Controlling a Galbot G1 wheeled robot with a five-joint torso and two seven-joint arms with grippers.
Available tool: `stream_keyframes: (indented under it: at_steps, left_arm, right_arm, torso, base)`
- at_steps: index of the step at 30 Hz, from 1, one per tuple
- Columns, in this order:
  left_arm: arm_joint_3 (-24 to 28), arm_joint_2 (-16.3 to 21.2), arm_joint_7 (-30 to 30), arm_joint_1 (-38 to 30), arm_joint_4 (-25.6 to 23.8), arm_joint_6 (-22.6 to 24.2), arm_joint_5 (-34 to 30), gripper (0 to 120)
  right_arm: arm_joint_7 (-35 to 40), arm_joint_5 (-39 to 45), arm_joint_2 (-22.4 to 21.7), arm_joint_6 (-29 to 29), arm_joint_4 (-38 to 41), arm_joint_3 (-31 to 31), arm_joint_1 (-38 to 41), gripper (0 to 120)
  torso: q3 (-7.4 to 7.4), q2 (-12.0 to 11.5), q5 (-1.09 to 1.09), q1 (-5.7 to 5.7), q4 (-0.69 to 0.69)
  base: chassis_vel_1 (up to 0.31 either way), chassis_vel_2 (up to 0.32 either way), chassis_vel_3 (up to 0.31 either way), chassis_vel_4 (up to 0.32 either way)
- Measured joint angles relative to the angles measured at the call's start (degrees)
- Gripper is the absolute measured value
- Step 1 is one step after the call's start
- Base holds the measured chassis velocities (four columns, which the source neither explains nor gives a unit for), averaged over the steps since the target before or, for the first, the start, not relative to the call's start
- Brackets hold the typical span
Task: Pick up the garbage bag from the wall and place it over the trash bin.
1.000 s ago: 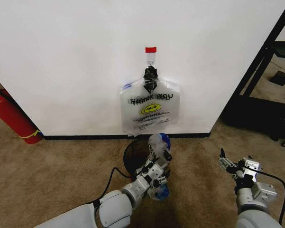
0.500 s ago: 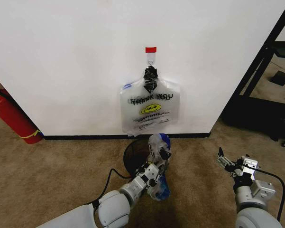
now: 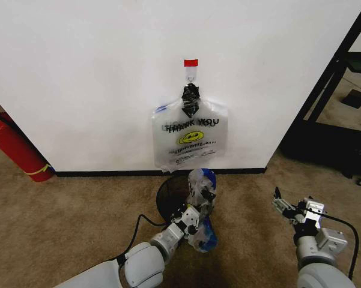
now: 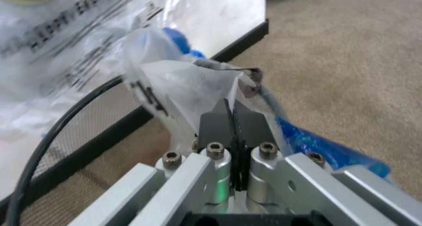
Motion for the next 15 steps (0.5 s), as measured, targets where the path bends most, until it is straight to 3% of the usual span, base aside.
stream_keyframes:
  at_steps: [5, 15]
  left_arm:
    - [-2.31, 0.51, -0.09, 2.87, -0.55, -0.93, 0.44, 0]
    - [-9.24, -0.09, -1.58, 8.84, -0.96, -3.03, 0.79, 0]
  right_arm:
    - [-2.71, 1.18, -1.76, -1.54, -0.04, -2.41, 0.28, 100]
    - [-9.2, 8.59, -8.58, -7.07, -3.62, -10.64, 9.84, 100]
  torso:
    - [0.0, 0.0, 0.0, 0.0, 0.0]
    - [0.0, 0.0, 0.0, 0.0, 0.02]
  base:
    - [0.0, 0.0, 0.0, 0.0]
    - [0.0, 0.0, 0.0, 0.0]
